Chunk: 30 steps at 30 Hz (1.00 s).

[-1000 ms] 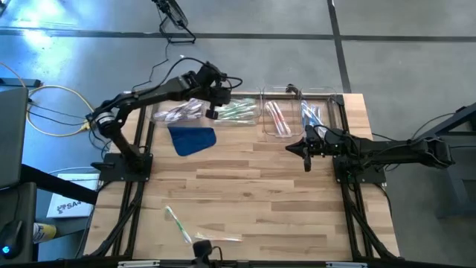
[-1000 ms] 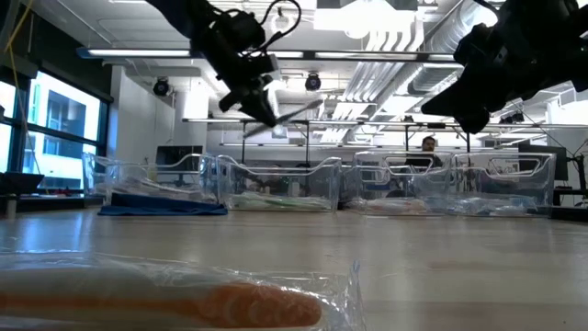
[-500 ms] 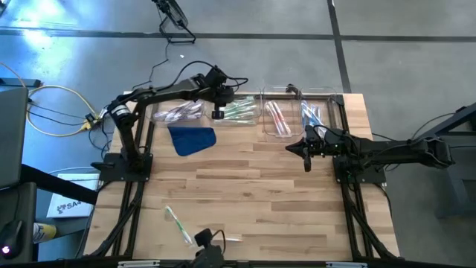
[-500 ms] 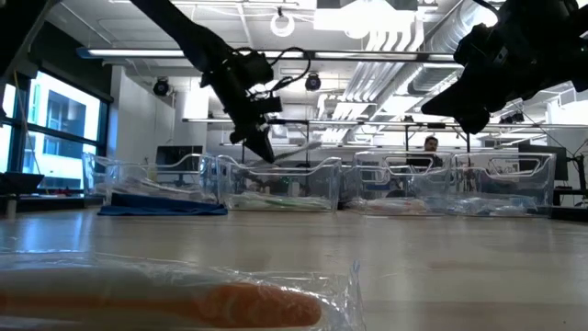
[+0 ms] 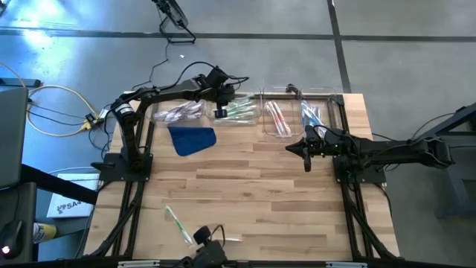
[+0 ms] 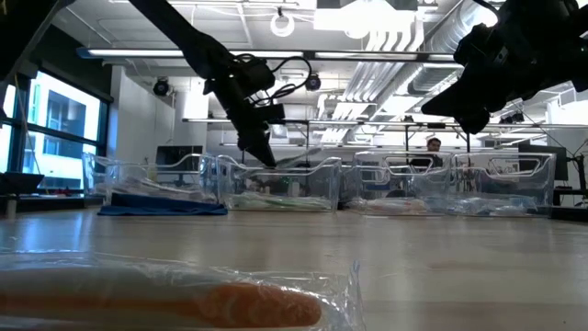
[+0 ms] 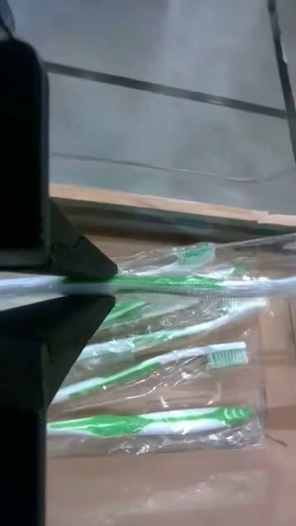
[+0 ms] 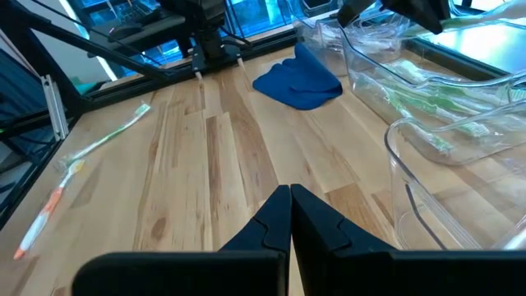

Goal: Pick & Place Toothbrushes
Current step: Put the green toothbrush into the middle left transparent bin, then put the orange toothbrush into the middle right transparent bin

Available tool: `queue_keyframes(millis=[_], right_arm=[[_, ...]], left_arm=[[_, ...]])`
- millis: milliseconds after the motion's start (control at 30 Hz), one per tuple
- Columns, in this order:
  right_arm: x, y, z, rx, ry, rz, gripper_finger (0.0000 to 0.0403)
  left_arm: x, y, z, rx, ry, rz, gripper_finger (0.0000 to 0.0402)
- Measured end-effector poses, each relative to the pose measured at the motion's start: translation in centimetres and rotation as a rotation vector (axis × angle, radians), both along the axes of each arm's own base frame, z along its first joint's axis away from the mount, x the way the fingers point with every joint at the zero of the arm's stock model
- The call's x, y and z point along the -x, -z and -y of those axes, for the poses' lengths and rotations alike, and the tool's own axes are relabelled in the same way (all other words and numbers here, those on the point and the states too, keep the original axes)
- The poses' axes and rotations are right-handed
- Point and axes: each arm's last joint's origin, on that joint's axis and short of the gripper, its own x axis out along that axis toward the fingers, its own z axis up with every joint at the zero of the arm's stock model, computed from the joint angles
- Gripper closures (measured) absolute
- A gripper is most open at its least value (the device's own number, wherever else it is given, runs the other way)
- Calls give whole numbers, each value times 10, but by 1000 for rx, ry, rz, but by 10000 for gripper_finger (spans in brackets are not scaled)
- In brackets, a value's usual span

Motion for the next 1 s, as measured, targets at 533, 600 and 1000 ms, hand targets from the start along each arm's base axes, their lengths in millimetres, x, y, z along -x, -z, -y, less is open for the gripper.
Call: queue_keyframes(millis=[533,600,1000], right_arm=[[0,0,0,0,0,0,401],[0,0,0,0,0,0,401],[0,0,0,0,0,0,401]], left_arm=[[-2,-8,-2,1,-26,31,254],[-4,-17,-4,-10,-26,44,253],[-13,-50,13,24,26,-5,252]])
